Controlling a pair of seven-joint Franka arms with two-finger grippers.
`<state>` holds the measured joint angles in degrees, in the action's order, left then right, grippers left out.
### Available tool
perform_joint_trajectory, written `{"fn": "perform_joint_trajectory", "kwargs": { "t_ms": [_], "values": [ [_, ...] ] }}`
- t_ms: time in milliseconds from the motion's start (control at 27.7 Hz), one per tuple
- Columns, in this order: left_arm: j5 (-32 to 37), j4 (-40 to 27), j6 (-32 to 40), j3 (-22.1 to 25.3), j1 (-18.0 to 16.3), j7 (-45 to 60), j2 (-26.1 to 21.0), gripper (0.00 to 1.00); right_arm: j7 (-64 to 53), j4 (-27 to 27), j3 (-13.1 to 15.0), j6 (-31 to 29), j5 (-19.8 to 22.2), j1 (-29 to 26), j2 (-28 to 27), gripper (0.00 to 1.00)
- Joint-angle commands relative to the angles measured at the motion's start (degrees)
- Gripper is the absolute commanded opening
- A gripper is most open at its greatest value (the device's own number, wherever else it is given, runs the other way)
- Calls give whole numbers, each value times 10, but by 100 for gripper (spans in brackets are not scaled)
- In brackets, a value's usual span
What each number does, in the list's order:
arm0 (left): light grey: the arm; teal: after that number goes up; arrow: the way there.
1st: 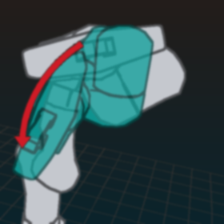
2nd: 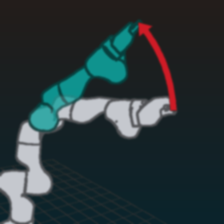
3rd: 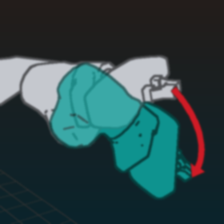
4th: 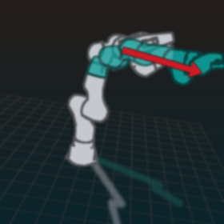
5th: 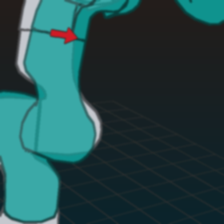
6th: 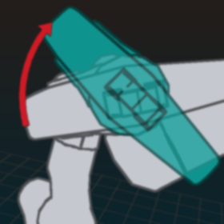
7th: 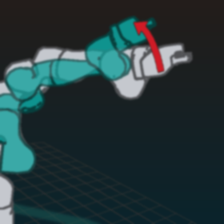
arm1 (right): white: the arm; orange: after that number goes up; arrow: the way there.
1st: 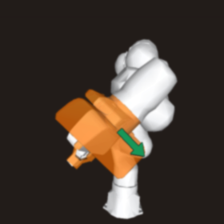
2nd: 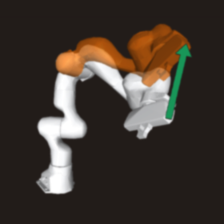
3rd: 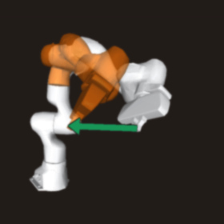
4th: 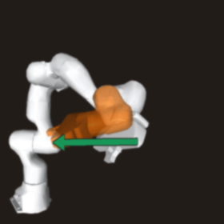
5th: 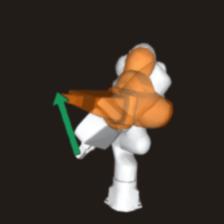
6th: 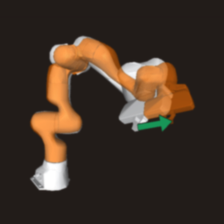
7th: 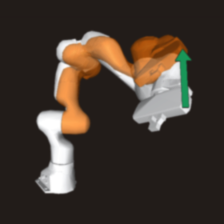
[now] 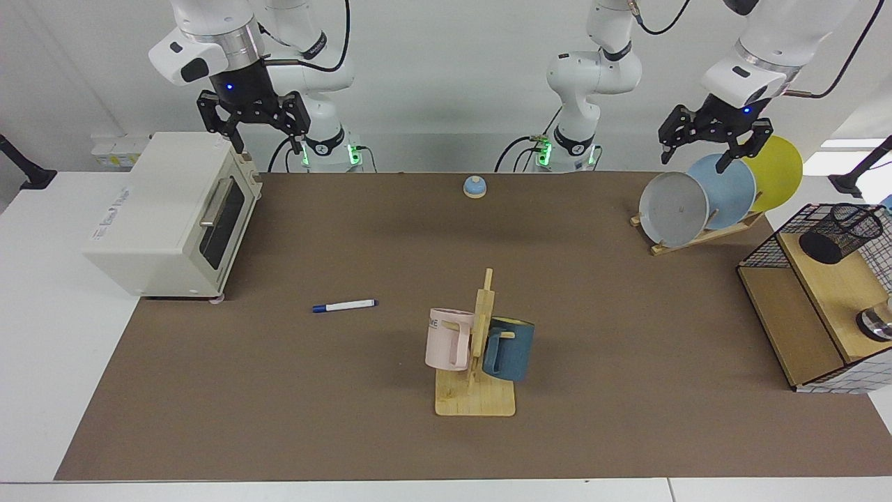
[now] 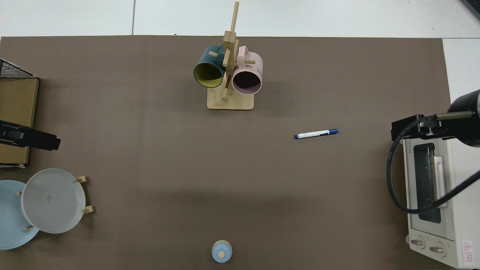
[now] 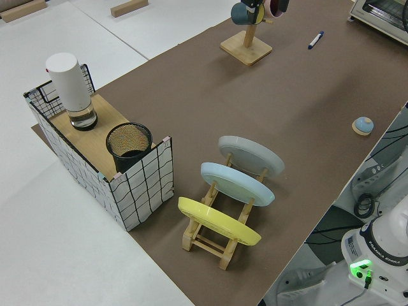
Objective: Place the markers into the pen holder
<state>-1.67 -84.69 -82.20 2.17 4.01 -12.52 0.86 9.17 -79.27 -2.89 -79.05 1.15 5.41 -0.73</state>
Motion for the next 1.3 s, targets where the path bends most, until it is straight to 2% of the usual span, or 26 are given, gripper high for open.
{"fn": "perform_joint_trajectory", "kwargs": {
  "t_ms": [0,434,651,867,1265],
  "values": [
    [1,-5,9,1,1,6,8,100,-21,-13,-6,-8,-12,-13,9,100],
    [1,-4,10,1,0,5,8,100,-20,-24,-6,-15,-12,-13,16,100],
    [2,-4,15,1,0,5,9,100,-21,-50,-7,-18,-12,-13,31,100],
    [2,-4,16,1,0,5,10,100,-7,-71,-5,-44,-33,-13,42,100],
    [2,-5,18,1,0,5,12,100,266,-82,-6,-84,-33,-1,31,100]
  ]
}}
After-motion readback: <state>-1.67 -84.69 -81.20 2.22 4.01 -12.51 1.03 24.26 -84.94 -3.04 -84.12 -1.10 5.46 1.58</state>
